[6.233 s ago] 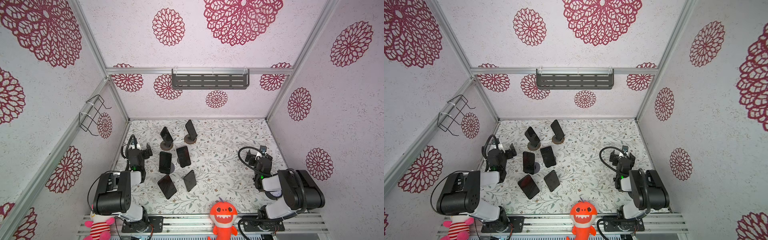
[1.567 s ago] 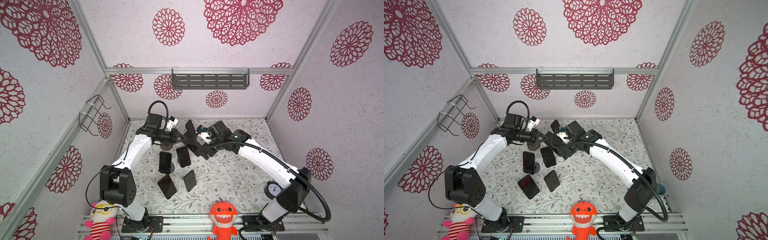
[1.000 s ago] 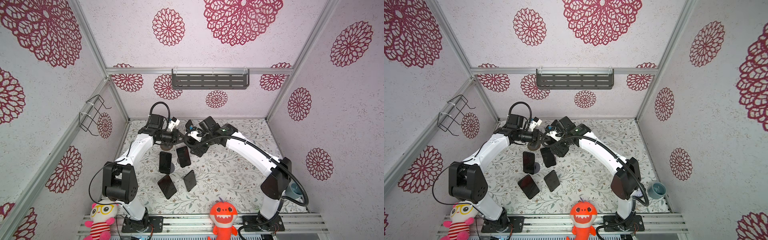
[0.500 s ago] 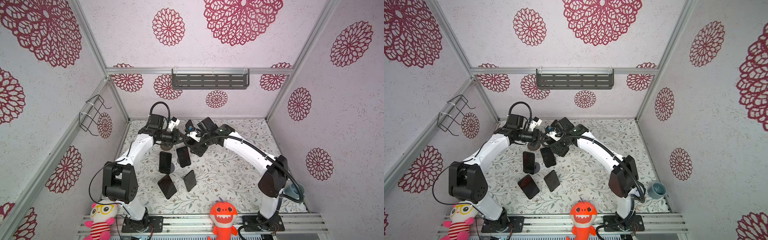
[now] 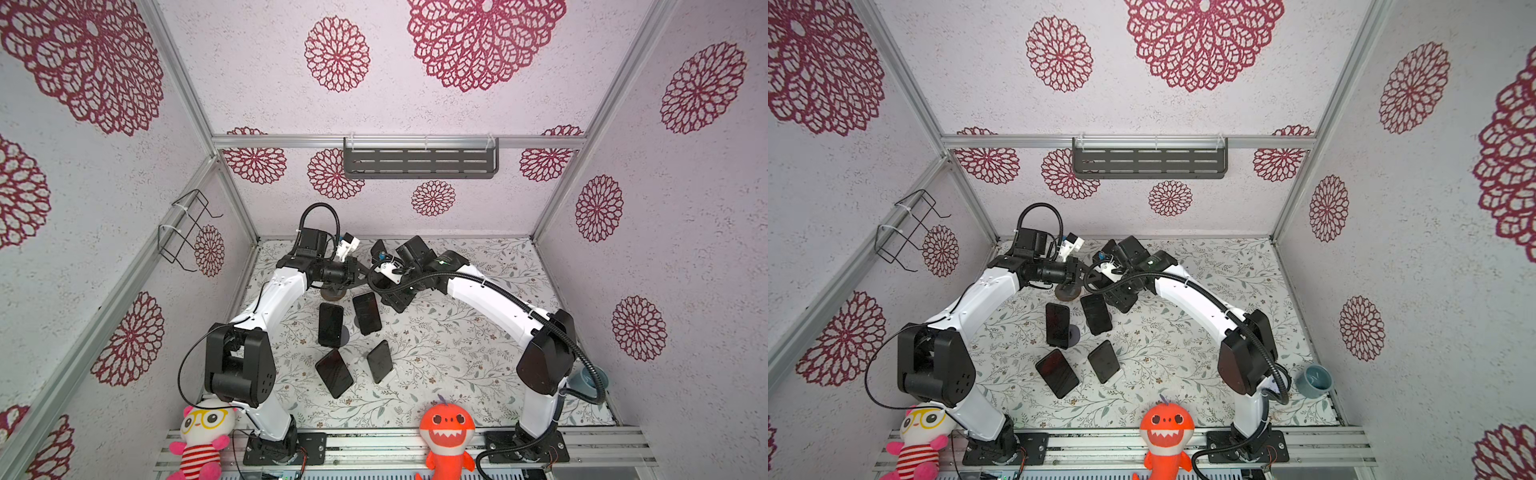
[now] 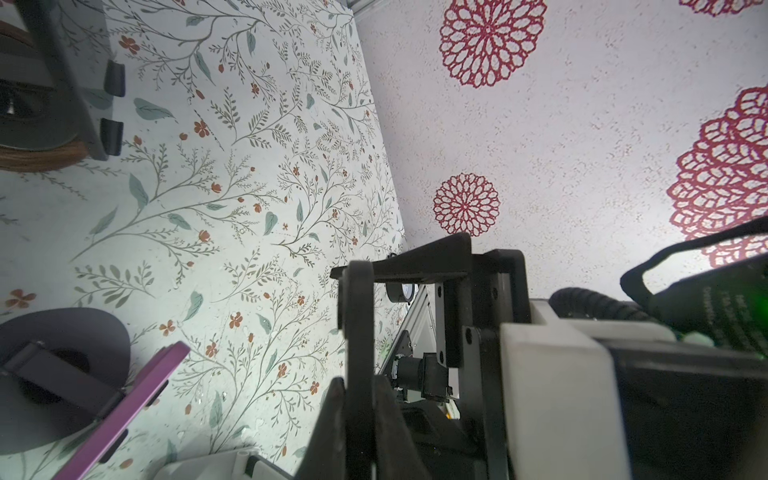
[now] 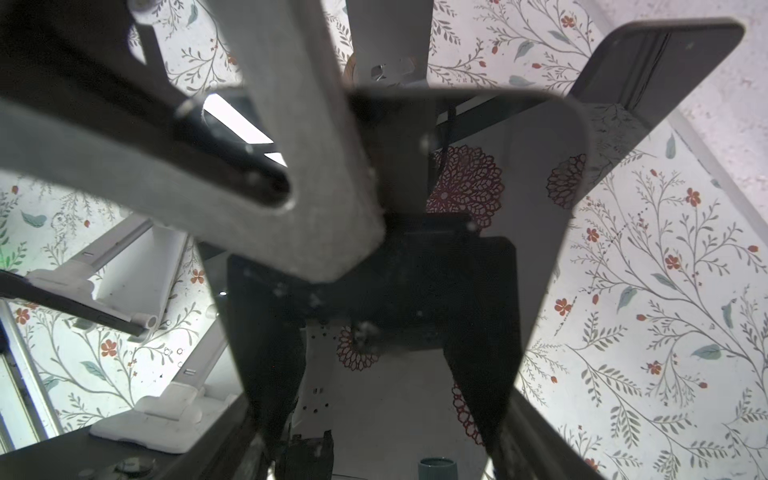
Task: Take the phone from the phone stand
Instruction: 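Bring the phone toward the right gripper while the right gripper closes on it, then open the left gripper while the right arm carries the phone toward the far corner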
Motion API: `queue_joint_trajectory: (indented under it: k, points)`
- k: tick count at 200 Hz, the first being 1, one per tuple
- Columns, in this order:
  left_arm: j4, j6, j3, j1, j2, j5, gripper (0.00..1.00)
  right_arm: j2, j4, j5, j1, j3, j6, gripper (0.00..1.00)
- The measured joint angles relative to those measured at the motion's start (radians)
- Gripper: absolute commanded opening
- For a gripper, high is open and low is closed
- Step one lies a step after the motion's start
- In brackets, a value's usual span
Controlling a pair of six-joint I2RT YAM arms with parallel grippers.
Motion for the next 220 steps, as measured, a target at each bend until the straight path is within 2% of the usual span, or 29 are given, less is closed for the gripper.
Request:
queue_joint_trajectory:
  k: [9, 30, 60, 81, 90, 107, 144, 167, 190, 220]
  points:
    - [0.005, 0.000, 0.000, 0.000, 0.000, 0.006, 0.32, 0.000, 0.002, 0.000, -0.004, 0.000, 0.012, 0.46]
    - [0.015, -0.002, -0.002, 0.001, -0.010, 0.017, 0.49, -0.004, 0.002, 0.001, -0.037, -0.012, 0.035, 0.41]
    - [0.032, -0.003, -0.005, 0.010, -0.030, 0.023, 0.62, -0.033, -0.004, 0.005, -0.114, -0.059, 0.052, 0.37]
    - [0.042, -0.007, -0.012, 0.017, -0.045, 0.021, 0.63, -0.070, -0.033, 0.011, -0.182, -0.090, 0.051, 0.35]
    - [0.048, -0.007, -0.013, 0.020, -0.050, 0.018, 0.63, -0.082, -0.046, 0.015, -0.218, -0.097, 0.051, 0.26]
    - [0.053, -0.007, -0.015, 0.025, -0.064, 0.002, 0.63, -0.100, -0.070, 0.033, -0.316, -0.108, 0.049, 0.20]
    - [0.055, -0.007, -0.019, 0.037, -0.099, -0.050, 0.63, -0.082, -0.095, 0.086, -0.570, -0.113, 0.045, 0.18]
    - [0.057, -0.006, -0.026, 0.048, -0.126, -0.090, 0.64, -0.001, -0.117, 0.122, -0.692, -0.072, 0.041, 0.18]
    - [0.057, -0.006, -0.027, 0.063, -0.136, -0.117, 0.64, 0.123, -0.122, 0.135, -0.744, -0.016, 0.038, 0.18]
    - [0.057, -0.003, -0.028, 0.075, -0.137, -0.144, 0.64, 0.268, -0.126, 0.134, -0.745, 0.021, 0.027, 0.19]
